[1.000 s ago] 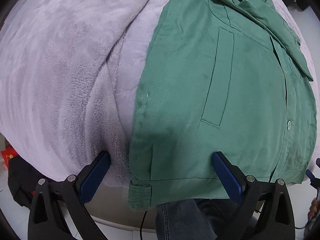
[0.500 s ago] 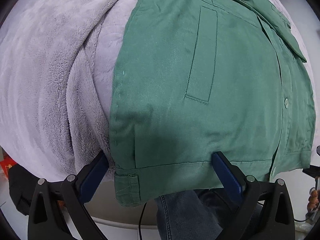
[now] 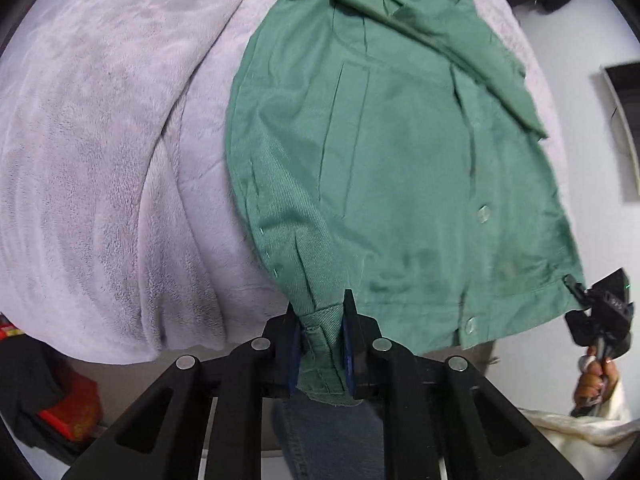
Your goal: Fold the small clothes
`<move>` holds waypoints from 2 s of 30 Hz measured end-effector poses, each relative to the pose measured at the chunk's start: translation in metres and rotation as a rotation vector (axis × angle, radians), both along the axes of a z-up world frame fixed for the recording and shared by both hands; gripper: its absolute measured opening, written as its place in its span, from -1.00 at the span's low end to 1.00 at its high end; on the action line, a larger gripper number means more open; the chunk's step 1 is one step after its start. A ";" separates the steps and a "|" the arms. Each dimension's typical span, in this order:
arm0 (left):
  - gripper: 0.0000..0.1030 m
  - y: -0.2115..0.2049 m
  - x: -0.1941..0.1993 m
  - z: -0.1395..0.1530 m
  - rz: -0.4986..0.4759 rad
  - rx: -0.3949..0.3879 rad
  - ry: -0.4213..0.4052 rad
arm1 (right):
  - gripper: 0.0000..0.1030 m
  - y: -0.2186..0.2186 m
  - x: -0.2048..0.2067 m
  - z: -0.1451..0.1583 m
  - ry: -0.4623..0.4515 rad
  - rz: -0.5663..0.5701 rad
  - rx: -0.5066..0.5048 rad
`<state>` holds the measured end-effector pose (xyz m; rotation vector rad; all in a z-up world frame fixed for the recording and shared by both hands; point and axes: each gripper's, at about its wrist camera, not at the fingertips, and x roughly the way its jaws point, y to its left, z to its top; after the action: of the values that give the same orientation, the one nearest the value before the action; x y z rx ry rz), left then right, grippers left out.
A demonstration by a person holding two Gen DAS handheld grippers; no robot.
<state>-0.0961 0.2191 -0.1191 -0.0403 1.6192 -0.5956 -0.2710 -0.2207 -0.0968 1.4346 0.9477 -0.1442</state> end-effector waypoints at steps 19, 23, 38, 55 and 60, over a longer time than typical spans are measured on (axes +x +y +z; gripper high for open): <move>-0.66 -0.083 0.242 0.098 -0.024 -0.267 -0.121 | -0.88 -0.066 0.162 0.096 -0.297 -0.198 -0.062; -0.65 -0.114 0.283 0.103 0.006 -0.278 -0.185 | -0.88 -0.100 0.191 0.104 -0.287 -0.183 -0.100; -0.65 -0.221 0.390 0.032 0.124 -0.014 -0.300 | -0.85 -0.225 0.340 -0.028 0.001 -0.120 -0.028; 0.60 -0.231 0.380 0.049 0.005 0.031 -0.379 | 0.50 -0.246 0.346 -0.001 0.012 -0.011 -0.203; 0.98 -0.228 0.376 0.057 -0.005 0.130 -0.480 | 0.50 -0.232 0.353 0.003 0.073 0.073 -0.300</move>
<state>0.2804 -0.0087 -0.0624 0.1900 1.1867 -0.4593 0.0823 -0.4529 -0.0936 1.1235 0.9918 -0.2744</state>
